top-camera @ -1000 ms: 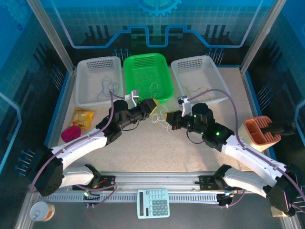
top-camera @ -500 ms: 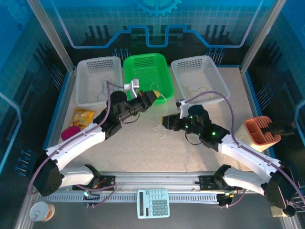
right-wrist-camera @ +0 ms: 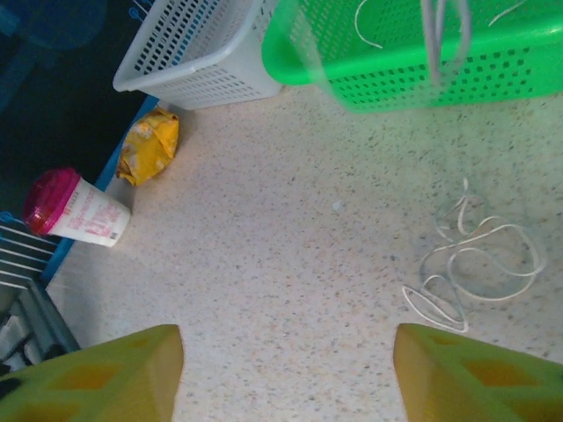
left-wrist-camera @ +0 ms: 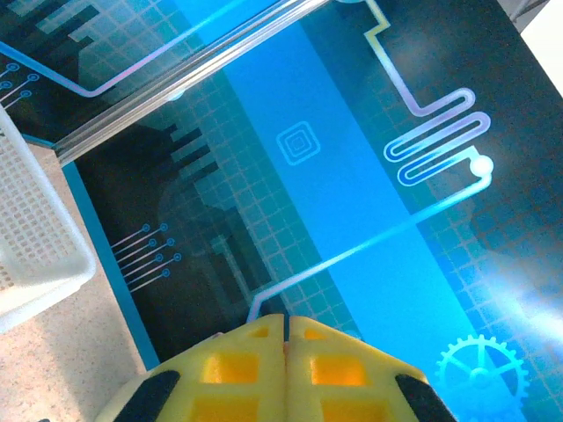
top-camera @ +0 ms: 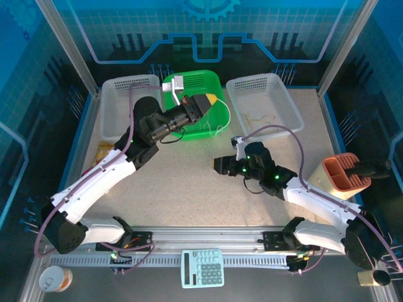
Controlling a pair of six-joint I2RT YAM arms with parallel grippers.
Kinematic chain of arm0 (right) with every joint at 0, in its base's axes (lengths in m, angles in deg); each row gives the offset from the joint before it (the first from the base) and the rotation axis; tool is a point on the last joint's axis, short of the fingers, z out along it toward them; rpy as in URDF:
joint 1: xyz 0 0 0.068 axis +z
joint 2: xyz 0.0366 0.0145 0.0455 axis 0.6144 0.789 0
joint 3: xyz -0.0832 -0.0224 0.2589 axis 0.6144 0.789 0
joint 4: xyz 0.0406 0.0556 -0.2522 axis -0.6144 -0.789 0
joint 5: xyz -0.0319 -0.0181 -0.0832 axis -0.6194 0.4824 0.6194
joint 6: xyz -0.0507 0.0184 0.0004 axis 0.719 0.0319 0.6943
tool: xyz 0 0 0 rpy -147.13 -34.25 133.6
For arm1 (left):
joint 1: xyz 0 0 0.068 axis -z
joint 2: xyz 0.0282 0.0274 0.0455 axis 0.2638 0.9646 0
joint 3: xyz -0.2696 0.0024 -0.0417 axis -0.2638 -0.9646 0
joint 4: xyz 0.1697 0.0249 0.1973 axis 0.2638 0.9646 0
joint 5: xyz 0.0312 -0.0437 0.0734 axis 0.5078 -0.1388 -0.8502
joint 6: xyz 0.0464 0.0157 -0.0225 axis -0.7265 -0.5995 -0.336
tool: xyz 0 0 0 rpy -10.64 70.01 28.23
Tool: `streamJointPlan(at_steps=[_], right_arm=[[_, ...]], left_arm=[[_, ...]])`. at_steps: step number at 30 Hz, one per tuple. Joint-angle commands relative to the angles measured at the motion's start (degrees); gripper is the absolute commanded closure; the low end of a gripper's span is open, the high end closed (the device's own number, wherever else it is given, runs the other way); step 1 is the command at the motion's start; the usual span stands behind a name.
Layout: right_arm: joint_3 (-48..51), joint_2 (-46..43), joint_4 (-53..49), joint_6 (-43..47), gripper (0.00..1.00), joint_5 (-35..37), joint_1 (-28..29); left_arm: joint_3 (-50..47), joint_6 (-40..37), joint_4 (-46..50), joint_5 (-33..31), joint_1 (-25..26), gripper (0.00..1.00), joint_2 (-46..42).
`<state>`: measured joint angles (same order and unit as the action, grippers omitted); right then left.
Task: Untangle the cables
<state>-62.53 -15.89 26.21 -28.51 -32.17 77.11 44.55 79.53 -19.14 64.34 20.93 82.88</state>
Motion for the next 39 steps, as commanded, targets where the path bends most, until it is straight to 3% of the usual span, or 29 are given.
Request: streamJointPlan(at_steps=[1, 11, 31, 36, 39], right_arm=[[0.91, -2.06, 0.74, 1.94, 0.29, 1.5, -0.88], [0.26, -7.59, -1.64, 6.74, 0.24, 1.41, -2.59], [-5.48, -2.43, 5.25, 3.45, 0.25, -1.99, -4.4], [-5.41, 1.83, 9.31, 2.37, 0.31, -1.91, -4.52], [-5.22, 4.13, 12.19, 1.66, 0.49, -1.85, -4.8]], left_arm=[[3.39, -2.71, 2.17, 1.26, -0.1, 1.0, 0.12], [5.02, -1.27, 1.16, 2.17, -0.03, 1.0, 0.03], [5.99, 0.68, -0.74, 2.62, 0.07, 1.0, -0.85], [6.15, 2.03, -2.45, 2.64, 0.58, 1.0, -0.85], [7.0, 2.01, -2.54, 2.35, 0.86, 1.0, -0.85]])
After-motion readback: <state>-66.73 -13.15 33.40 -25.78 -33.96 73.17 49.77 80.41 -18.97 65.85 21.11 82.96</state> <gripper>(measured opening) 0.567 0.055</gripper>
